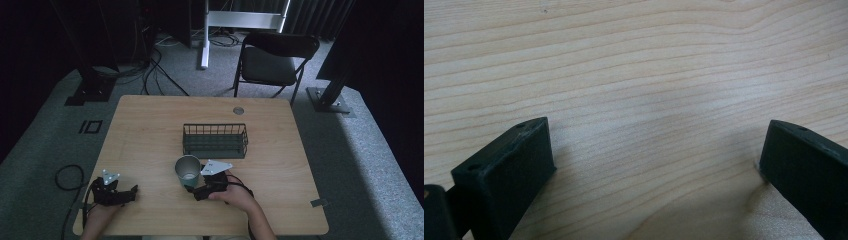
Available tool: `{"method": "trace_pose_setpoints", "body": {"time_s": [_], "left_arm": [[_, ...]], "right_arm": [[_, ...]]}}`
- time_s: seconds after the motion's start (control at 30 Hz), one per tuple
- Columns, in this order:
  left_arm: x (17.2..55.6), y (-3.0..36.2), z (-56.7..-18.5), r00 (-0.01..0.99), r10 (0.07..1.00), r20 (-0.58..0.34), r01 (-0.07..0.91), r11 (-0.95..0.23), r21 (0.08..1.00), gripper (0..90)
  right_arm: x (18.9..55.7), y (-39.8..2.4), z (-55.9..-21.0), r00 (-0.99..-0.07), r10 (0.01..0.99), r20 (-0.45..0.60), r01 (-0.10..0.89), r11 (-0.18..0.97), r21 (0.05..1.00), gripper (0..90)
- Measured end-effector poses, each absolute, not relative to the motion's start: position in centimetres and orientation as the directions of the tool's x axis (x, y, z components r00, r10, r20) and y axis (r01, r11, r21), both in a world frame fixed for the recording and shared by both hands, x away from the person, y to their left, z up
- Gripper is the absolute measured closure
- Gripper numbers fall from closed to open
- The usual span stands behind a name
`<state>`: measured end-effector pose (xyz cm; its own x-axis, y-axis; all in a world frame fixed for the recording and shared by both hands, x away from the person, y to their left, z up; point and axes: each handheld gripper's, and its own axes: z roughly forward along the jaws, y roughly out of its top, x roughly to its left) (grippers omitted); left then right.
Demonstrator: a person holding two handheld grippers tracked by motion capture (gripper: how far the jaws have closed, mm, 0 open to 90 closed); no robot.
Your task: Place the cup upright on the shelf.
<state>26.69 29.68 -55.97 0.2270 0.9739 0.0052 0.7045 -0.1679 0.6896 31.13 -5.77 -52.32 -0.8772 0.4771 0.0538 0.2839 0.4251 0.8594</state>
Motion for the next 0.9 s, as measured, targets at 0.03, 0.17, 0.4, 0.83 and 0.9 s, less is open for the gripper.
{"method": "trace_pose_setpoints", "body": {"time_s": [0.03, 0.17, 0.4, 0.83, 0.9], "left_arm": [[26.7, 29.7, -56.0, 0.227, 0.974, 0.005, 0.705, -0.168, 0.69, 1.4], [26.7, 29.7, -56.0, 0.227, 0.974, 0.005, 0.704, -0.168, 0.69, 1.4], [26.7, 29.7, -56.0, 0.227, 0.974, 0.005, 0.704, -0.168, 0.69, 1.5], [26.7, 29.7, -56.0, 0.227, 0.974, 0.005, 0.705, -0.168, 0.689, 1.4], [26.7, 29.7, -56.0, 0.227, 0.974, 0.005, 0.705, -0.168, 0.689, 1.4]], "right_arm": [[31.2, -5.7, -52.3, -0.877, 0.478, 0.054, 0.285, 0.425, 0.859, 12.3], [31.5, -5.3, -52.4, -0.872, 0.486, 0.055, 0.284, 0.412, 0.866, 12.3], [31.8, -4.6, -52.5, -0.871, 0.487, 0.055, 0.273, 0.389, 0.88, 11.7], [31.7, -3.5, -52.2, -0.872, 0.488, 0.038, 0.257, 0.388, 0.885, 14.5], [31.7, -3.4, -52.1, -0.874, 0.484, 0.034, 0.254, 0.396, 0.883, 14.6]]}}
